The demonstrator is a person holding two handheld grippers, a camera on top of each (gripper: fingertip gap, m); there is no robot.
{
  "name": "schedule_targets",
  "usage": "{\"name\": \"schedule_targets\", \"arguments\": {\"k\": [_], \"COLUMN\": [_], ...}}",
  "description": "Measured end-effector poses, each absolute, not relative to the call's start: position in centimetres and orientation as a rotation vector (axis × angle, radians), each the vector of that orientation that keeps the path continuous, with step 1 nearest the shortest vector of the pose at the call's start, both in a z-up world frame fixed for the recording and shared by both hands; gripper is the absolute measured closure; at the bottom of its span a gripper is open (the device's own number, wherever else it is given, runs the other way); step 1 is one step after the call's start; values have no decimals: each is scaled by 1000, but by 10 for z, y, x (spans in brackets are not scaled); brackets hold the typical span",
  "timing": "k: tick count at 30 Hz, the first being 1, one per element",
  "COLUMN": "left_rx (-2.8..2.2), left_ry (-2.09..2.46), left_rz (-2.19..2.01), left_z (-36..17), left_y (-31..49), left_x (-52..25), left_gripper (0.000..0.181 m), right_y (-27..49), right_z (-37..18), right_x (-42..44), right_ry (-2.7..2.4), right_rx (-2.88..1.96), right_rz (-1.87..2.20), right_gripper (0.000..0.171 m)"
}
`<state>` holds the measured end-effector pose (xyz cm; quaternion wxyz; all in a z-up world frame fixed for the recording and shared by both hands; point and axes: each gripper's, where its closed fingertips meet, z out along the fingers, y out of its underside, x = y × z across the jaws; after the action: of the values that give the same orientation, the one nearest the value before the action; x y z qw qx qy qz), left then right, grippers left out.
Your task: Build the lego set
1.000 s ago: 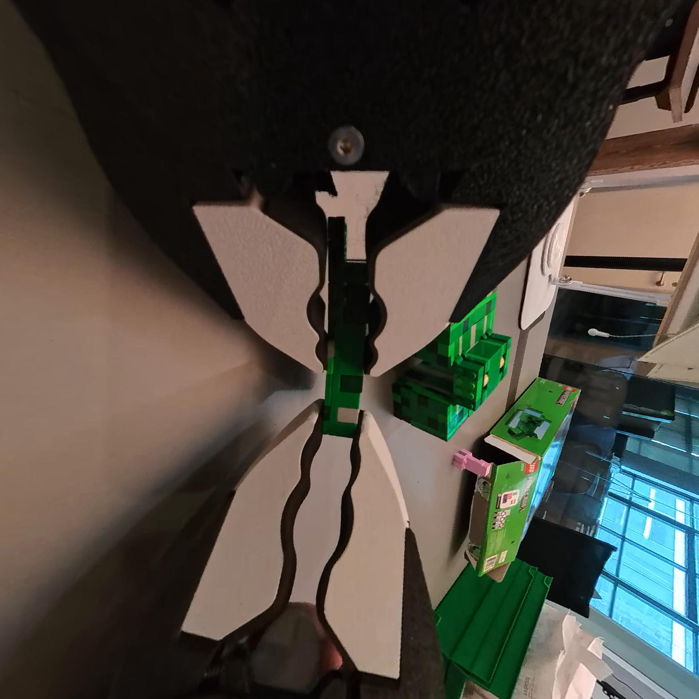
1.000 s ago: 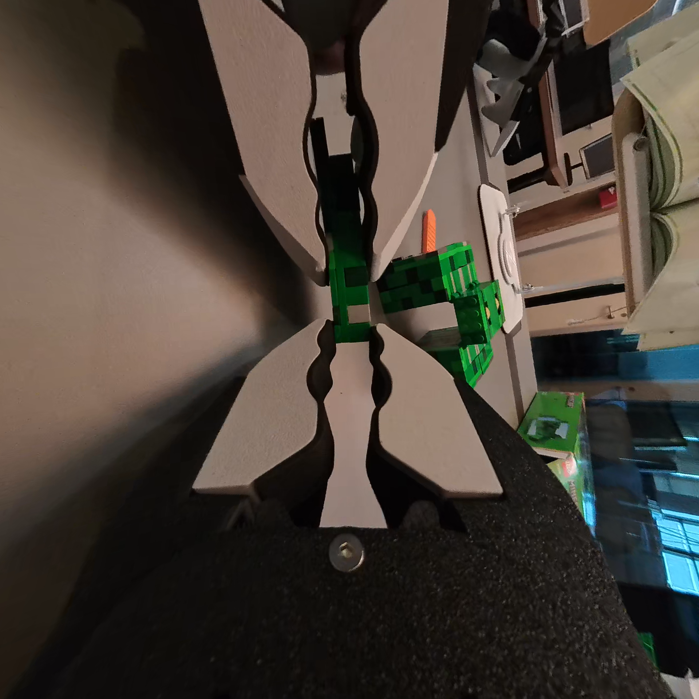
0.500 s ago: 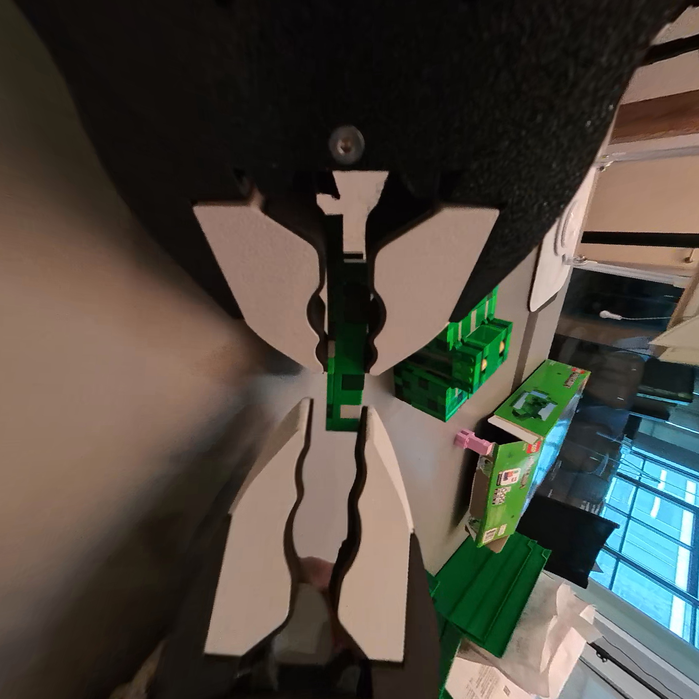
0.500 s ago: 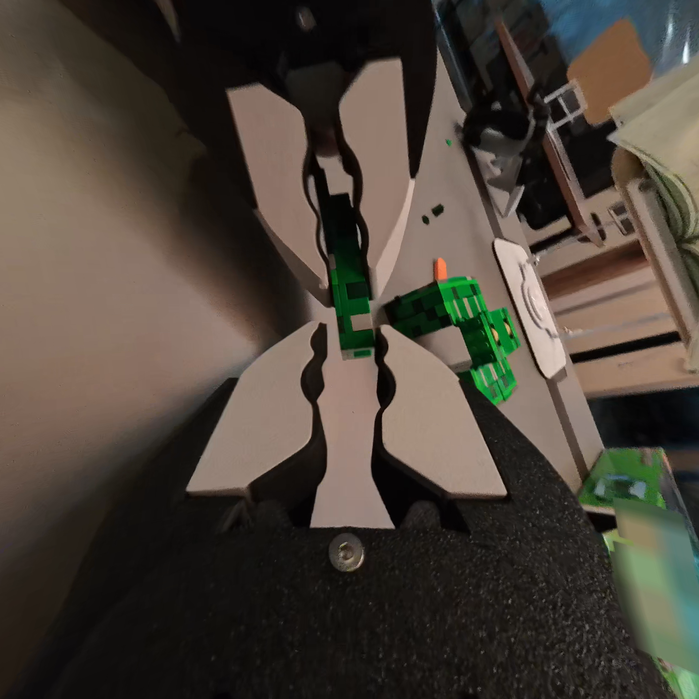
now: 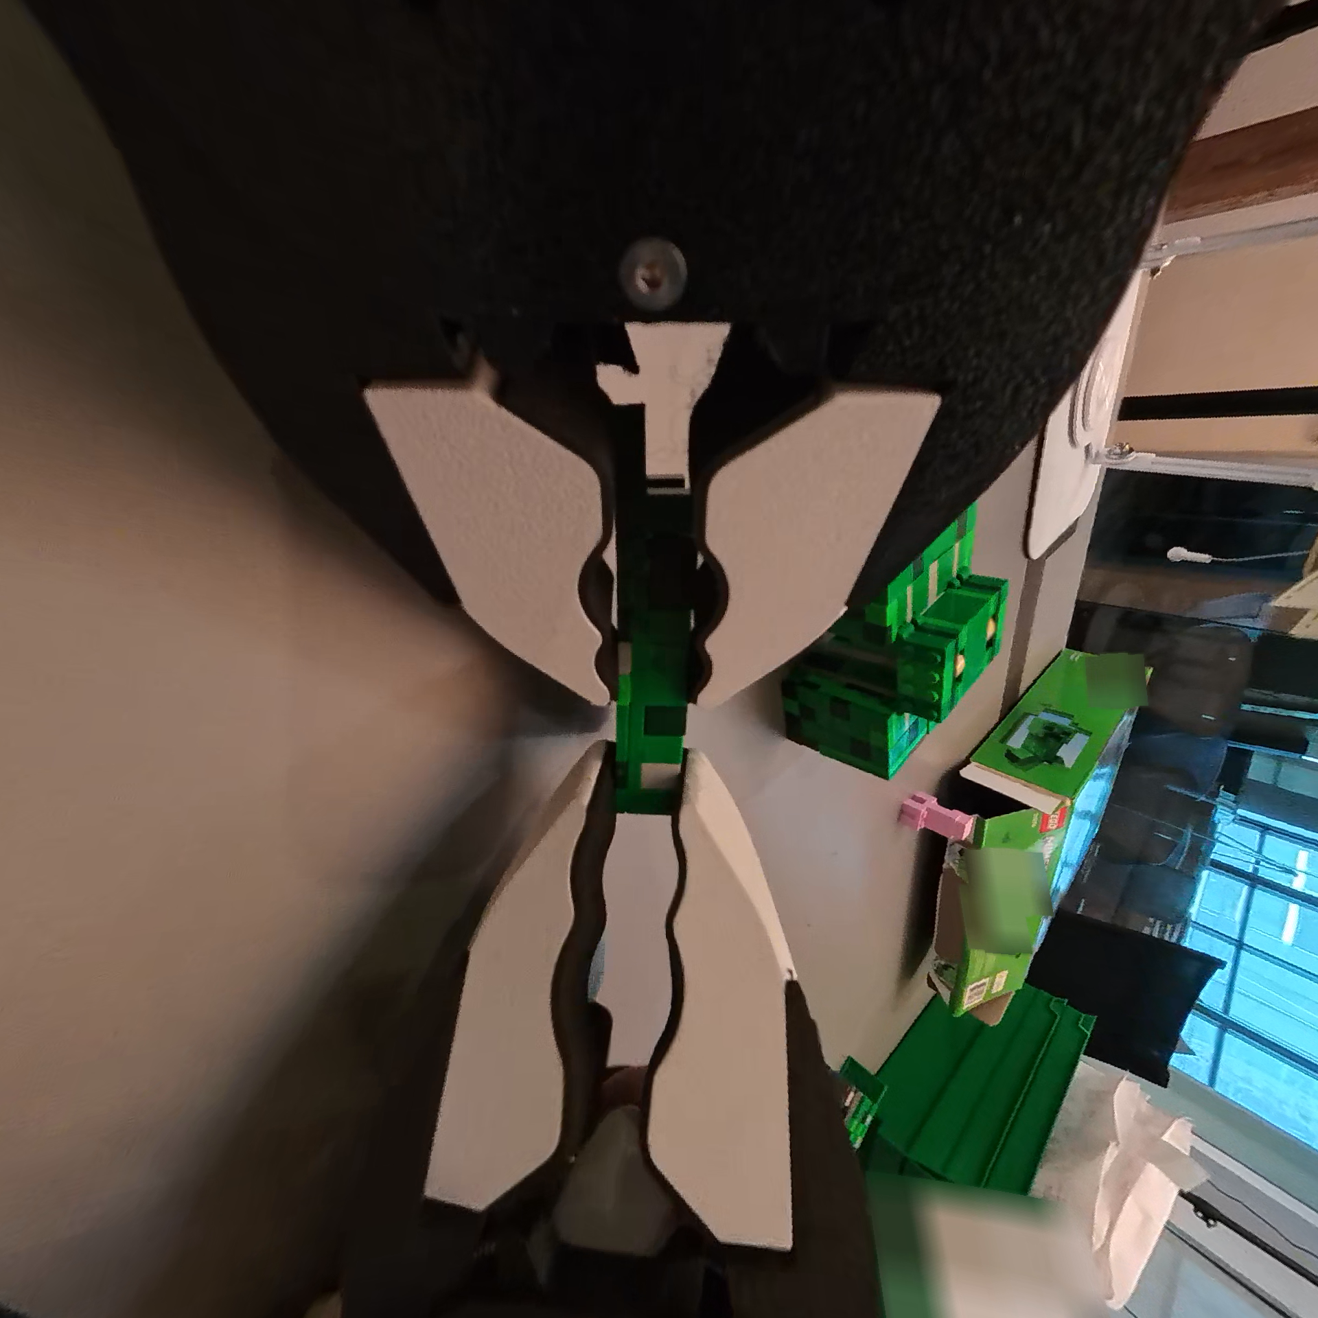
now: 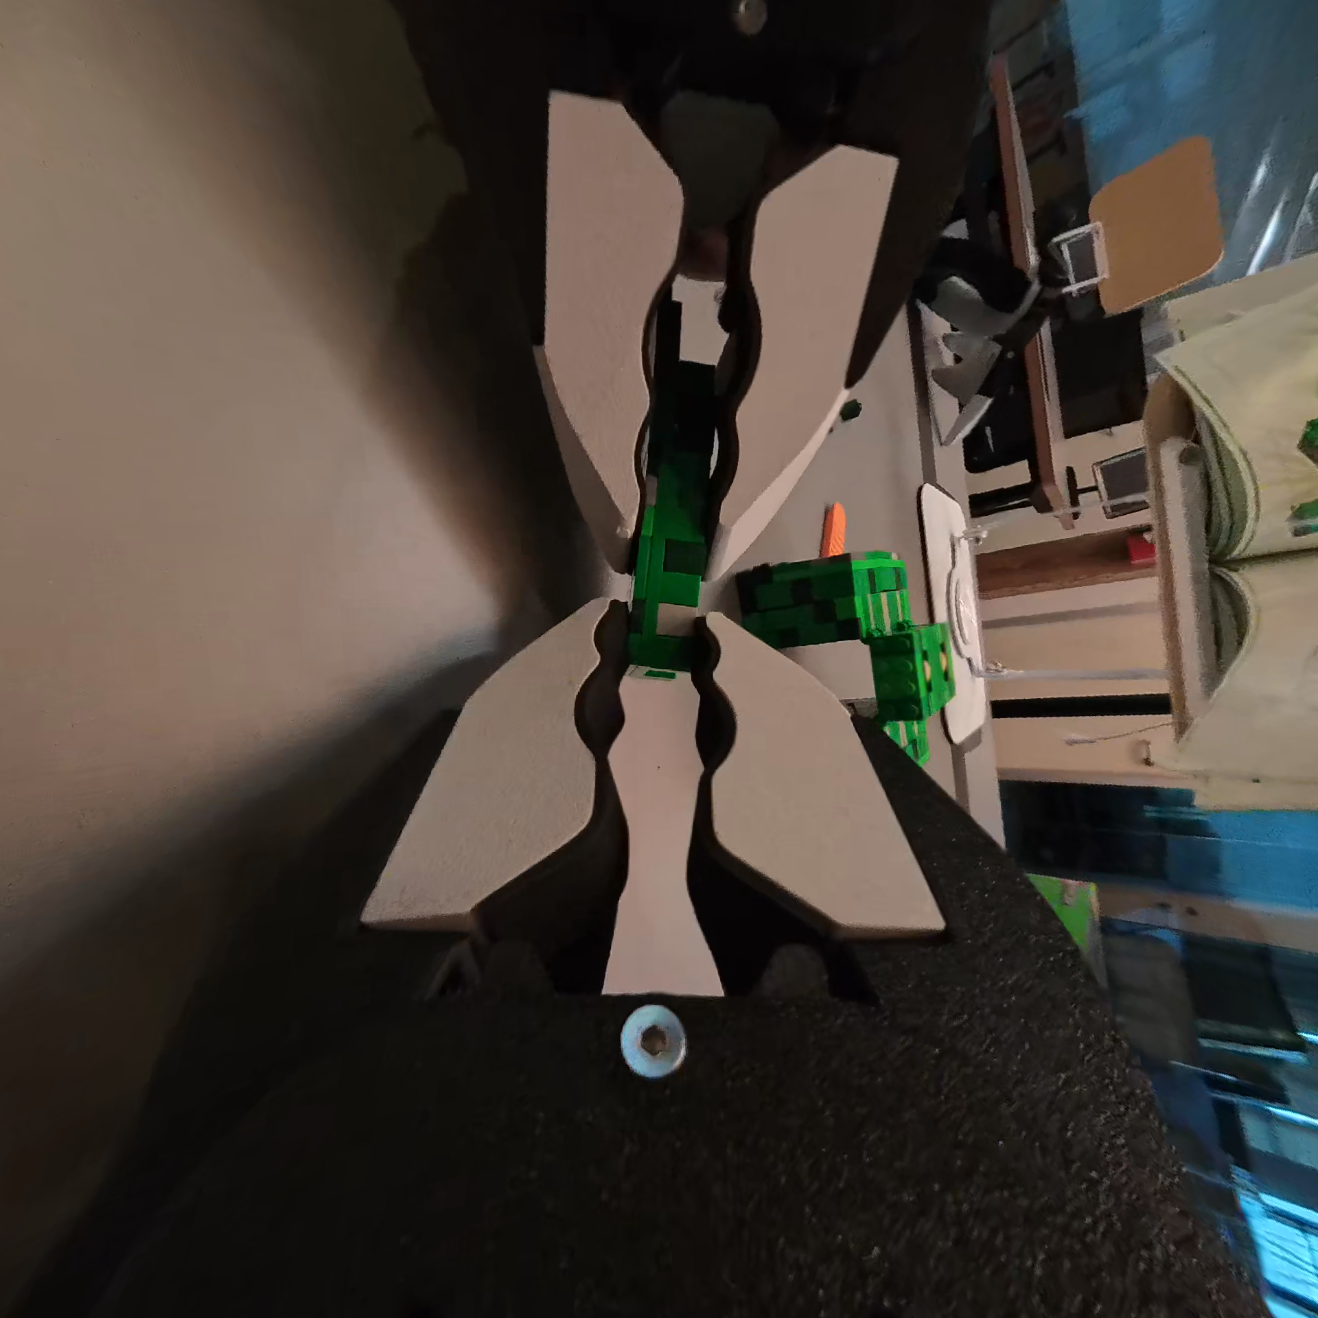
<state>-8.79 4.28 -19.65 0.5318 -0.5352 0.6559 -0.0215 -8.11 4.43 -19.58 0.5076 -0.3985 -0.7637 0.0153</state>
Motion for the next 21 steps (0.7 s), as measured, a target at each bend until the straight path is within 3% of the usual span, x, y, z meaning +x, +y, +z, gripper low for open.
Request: {"name": "schedule_targets", "arguments": {"k": [4, 6, 9, 15, 21], "left_rx": [-1289, -1254, -1191, -1153, -1190], "left_ry": [1497, 1449, 1346, 1093, 971], "left_rz": [-66, 8, 51, 141, 116], "left_z": [-189, -181, -165, -136, -127], "left_y": [47, 54, 63, 74, 81], "left_x": [-87, -91, -100, -115, -100], "left_gripper": [163, 137, 127, 138, 139], "right_y": [46, 51, 62, 106, 150], "right_z": [-189, -184, -174, -154, -147], "right_x": [-81, -78, -66, -10, 33], "right_ry": [-1782, -1740, -1670, -1438, -1141], "right_rx": [-982, -1028, -1107, -1329, -1736], "right_rz": [86, 152, 258, 295, 830], "right_gripper": [154, 154, 154, 154, 154]}}
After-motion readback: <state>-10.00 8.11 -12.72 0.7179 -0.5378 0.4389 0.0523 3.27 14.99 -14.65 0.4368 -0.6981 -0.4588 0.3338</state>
